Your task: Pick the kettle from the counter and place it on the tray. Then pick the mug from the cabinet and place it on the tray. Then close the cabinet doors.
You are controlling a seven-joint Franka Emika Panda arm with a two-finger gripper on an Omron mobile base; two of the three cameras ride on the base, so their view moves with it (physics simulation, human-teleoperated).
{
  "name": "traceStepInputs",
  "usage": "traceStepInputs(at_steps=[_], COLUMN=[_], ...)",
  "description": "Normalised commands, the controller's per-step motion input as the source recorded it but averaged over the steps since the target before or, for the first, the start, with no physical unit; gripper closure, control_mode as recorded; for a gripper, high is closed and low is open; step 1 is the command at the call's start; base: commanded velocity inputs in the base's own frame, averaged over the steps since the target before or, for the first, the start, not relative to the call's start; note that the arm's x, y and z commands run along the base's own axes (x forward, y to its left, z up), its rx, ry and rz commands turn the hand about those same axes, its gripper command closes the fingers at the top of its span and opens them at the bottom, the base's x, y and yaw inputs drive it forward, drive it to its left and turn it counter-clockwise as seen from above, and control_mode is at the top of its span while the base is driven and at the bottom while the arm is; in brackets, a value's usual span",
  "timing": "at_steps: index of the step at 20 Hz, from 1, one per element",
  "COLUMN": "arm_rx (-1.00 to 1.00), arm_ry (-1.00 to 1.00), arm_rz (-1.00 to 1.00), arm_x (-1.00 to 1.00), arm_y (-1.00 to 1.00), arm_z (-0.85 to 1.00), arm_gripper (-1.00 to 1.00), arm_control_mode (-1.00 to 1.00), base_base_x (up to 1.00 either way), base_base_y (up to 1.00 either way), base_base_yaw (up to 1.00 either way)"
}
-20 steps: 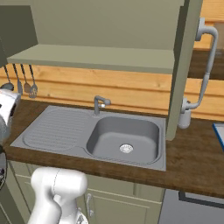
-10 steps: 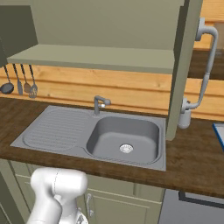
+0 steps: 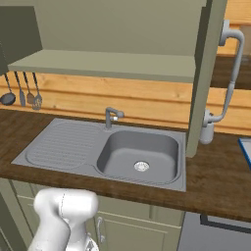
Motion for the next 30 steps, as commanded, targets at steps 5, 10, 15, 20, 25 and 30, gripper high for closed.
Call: traceStepInputs(at_steps=[5, 10, 15, 20, 25, 30], arm_rx=[0.05, 0.02, 0.10, 0.17, 0.20, 0.13], arm_ry=[-0.41, -0.24, -0.01, 0.02, 0.00, 0.06], arm_rz=[0.20, 0.23, 0.29, 0.23, 0.10, 0.01], arm_x=[0.26, 0.31, 0.12, -0.06, 0.00, -0.08], arm_y=[0.59, 0.56, 0.52, 0.51, 0.49, 0.43], arm_z=[-0.05, -0.01, -0.02, -0.05, -0.05, 0.00], arm_gripper=[-1.00, -1.00, -1.00, -1.00, -1.00, -1.00], arm_control_mode=[-1.00, -1.00, -1.00, -1.00, -1.00, -1.00], base_base_x=[0.00, 0.00, 0.00, 0.00, 0.00, 0.00], base_base_y=[0.00, 0.00, 0.00, 0.00, 0.00, 0.00], base_base_yaw=[0.00, 0.00, 0.00, 0.00, 0.00, 0.00])
